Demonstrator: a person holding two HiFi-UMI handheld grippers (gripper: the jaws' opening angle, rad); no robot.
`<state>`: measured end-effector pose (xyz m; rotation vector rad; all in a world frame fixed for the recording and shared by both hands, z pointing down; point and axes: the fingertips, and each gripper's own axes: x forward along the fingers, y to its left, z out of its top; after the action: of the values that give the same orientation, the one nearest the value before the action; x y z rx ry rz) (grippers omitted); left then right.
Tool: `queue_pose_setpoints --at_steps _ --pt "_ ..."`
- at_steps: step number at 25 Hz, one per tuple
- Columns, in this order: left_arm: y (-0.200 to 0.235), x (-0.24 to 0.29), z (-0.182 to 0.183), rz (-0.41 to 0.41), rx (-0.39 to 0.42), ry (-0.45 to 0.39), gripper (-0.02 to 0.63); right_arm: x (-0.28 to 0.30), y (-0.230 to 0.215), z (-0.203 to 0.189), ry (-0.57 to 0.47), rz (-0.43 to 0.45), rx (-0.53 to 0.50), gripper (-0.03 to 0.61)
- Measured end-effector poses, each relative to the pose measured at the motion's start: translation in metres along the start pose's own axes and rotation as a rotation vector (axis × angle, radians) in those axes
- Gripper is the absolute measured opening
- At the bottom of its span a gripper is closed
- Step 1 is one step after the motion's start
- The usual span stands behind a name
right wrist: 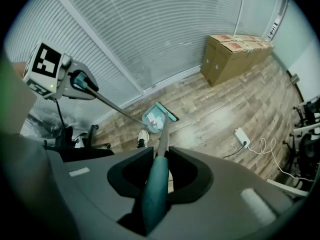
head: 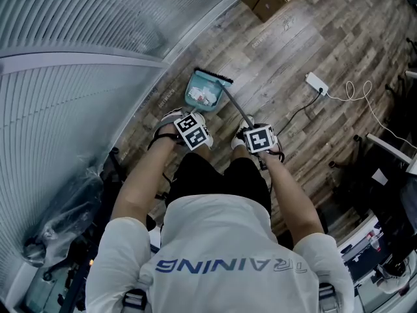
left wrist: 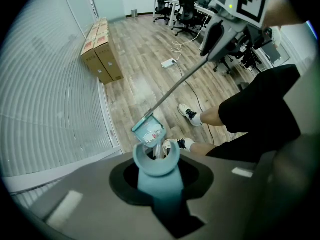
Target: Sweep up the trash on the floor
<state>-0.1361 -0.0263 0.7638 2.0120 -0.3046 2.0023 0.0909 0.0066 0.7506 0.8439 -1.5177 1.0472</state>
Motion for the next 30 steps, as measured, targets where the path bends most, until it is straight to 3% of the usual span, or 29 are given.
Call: queue_pose_setpoints --at_steps 5,14,20,24,30 --pt "-0.001 0.000 -0.001 0.001 -0.004 -0.001 0.087 -0.001 0.021 -0.011 0.031 0.000 -0.059 0.110" --pt "-0.003 -0.001 -0.001 0.011 -0.004 0.002 0.086 -0.011 0.027 -0.018 0.049 0.023 -0.059 0.110" --pt "-0.006 0.000 0.002 0.022 0.003 -0.003 0.086 -0.017 0.022 -0.026 0.024 0.037 -0.004 0.110" --pt "-0.009 0.000 -0.004 0.037 0.007 -0.014 0.086 -0.025 0.008 -0.031 -0.003 0.041 0.093 0.110" --pt "-0.009 -0.014 0.000 0.050 -0.070 -0.042 0.086 -0.053 -0.025 -0.035 -0.094 0.034 0.207 0.110"
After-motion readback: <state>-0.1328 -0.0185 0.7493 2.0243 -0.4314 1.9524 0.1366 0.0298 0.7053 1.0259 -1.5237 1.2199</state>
